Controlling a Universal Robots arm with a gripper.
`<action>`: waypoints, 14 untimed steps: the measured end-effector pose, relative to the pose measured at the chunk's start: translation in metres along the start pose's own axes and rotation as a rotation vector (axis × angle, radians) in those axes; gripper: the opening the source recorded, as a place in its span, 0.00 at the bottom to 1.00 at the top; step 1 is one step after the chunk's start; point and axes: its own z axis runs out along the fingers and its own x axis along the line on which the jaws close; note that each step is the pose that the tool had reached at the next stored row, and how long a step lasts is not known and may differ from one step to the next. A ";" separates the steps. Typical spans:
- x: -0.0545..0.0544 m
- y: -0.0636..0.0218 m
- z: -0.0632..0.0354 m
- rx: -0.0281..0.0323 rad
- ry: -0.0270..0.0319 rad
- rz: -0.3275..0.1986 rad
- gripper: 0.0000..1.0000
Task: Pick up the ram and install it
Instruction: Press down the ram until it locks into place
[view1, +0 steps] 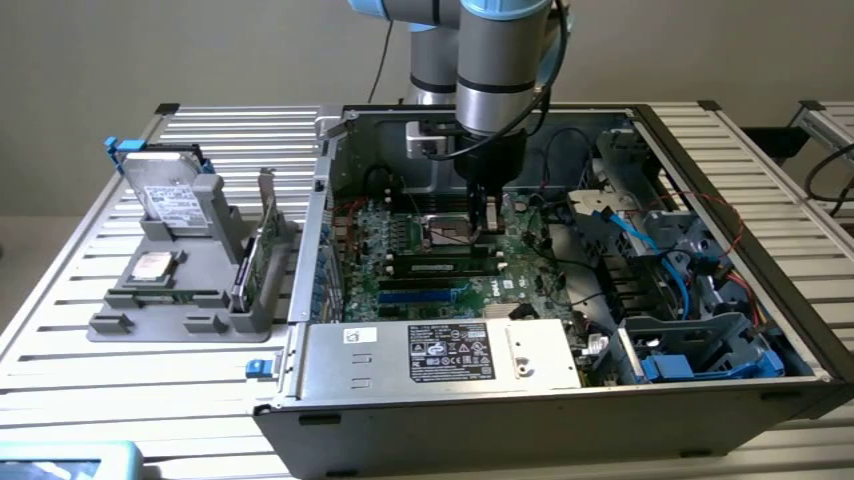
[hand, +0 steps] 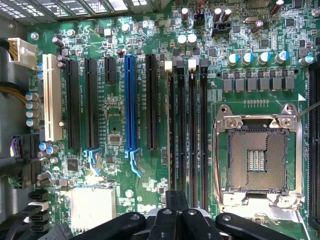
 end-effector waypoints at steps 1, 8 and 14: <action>0.000 0.0000 0.0000 0.0002 0.0000 0.000 0.11; 0.001 -0.0001 0.0001 0.0022 -0.0004 0.000 0.11; 0.002 -0.0001 -0.0031 0.0032 -0.0023 0.001 0.11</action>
